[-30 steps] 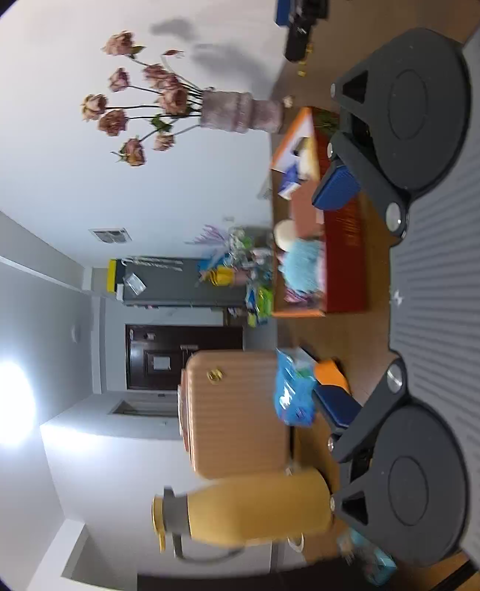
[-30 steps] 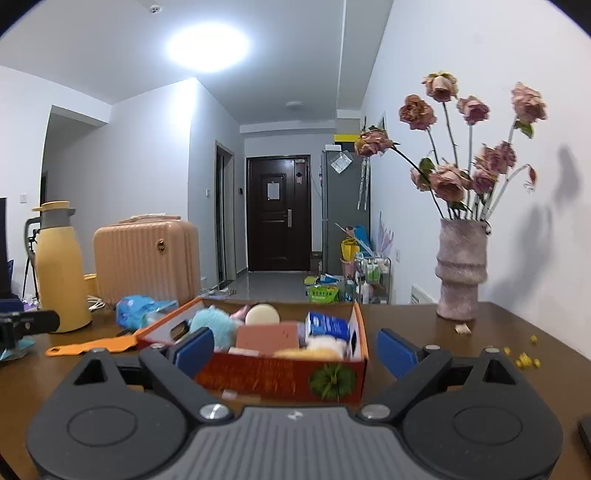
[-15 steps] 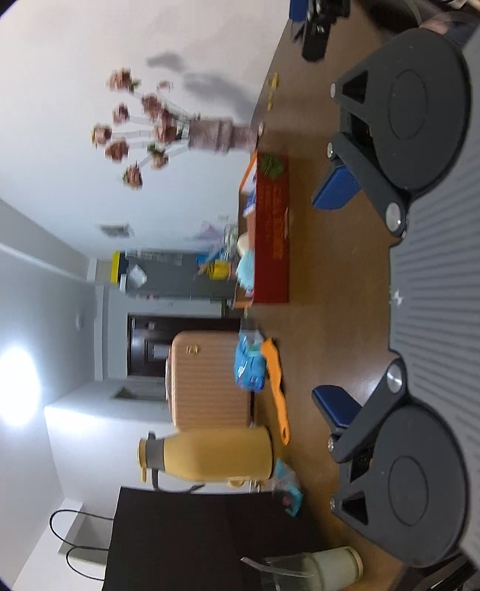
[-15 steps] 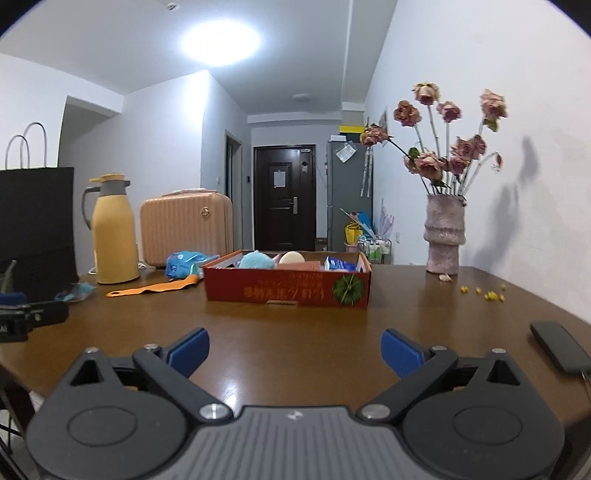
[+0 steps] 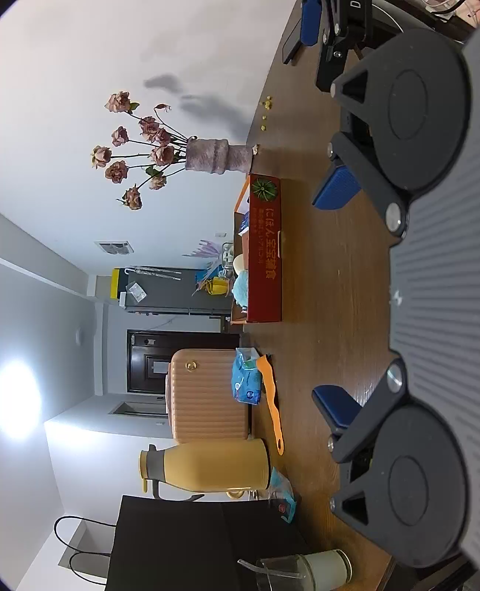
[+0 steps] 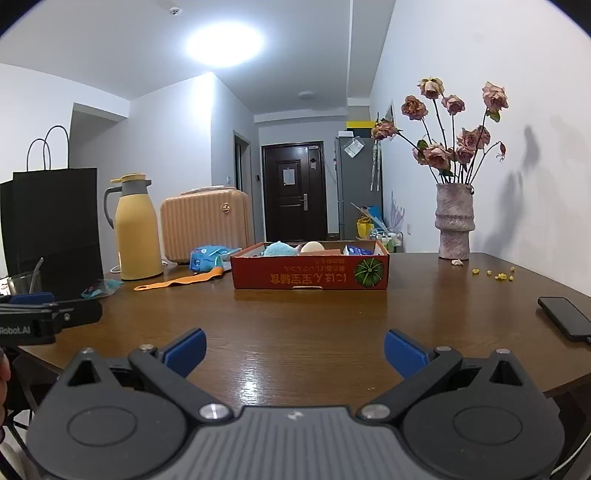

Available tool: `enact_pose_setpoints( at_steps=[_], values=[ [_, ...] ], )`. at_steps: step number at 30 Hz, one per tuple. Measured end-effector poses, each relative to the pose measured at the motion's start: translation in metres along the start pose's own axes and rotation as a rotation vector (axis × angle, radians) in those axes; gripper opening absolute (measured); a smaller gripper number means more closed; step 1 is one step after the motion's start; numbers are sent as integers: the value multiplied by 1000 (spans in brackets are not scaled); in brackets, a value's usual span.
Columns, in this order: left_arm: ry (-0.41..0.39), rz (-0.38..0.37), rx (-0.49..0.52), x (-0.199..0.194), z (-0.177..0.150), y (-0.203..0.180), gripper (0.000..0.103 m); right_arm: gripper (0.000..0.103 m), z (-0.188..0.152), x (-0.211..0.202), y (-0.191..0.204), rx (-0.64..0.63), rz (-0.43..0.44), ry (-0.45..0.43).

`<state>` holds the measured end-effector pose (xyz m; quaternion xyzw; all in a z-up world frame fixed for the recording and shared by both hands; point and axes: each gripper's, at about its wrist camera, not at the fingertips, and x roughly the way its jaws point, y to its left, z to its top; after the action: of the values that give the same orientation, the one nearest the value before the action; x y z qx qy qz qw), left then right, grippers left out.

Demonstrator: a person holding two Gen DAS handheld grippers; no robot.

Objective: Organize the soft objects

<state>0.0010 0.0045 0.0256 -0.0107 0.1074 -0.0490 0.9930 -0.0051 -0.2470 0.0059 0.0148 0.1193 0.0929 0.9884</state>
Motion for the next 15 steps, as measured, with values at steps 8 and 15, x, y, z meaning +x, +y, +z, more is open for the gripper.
enact_pose_setpoints(
  at_steps=[8,15],
  values=[
    [8,-2,-1,0,-1,0,103,103,1,4,0,-4,14,10],
    [11,-1,-7,1,-2,2,103,103,-3,6,3,-15,17,19]
  ],
)
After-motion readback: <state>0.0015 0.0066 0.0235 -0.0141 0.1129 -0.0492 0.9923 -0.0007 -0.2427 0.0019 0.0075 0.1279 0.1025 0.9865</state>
